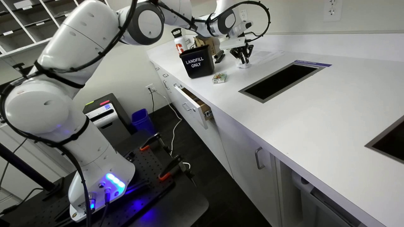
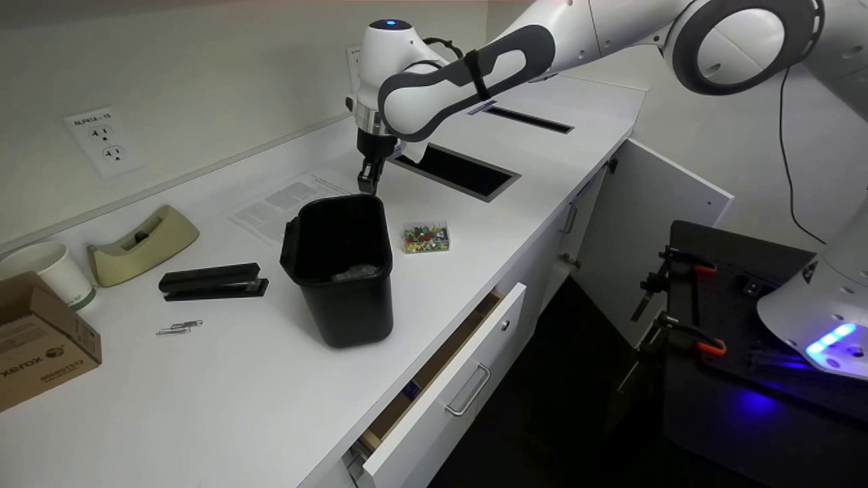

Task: Put the white object in the black bin

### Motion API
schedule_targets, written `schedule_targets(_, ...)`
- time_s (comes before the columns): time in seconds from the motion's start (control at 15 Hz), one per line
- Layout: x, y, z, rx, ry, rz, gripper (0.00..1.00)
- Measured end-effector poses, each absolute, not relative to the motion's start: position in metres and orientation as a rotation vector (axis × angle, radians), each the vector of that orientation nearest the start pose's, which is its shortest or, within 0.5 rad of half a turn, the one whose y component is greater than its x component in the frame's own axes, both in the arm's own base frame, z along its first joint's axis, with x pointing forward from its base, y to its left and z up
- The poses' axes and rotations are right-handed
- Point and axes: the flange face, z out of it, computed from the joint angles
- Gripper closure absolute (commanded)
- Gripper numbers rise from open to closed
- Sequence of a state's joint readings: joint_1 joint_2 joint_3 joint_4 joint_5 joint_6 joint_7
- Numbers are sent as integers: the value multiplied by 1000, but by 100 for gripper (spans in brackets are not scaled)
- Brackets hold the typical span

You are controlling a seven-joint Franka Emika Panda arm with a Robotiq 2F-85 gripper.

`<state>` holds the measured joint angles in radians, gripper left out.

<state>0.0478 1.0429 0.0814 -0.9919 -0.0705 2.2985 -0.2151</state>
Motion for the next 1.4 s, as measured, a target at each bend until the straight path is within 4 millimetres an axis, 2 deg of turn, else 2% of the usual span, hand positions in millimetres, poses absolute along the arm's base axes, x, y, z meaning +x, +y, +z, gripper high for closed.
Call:
schedule_targets(0.4,810,75,245,-3075,-514,-433,100)
schedule_targets(0.6,811,80,255,-3071,-519,-458,100)
schedule_targets(0.73,812,88,276,-3064,-526,-498,100)
schedule_targets(1.0,801,104,343,-3068,-525,-562,100)
schedule_targets(1.2,780,112,391,-3102,-544,-566,100)
schedule_targets(1.4,750,121,428,-3104,-598,-502,100)
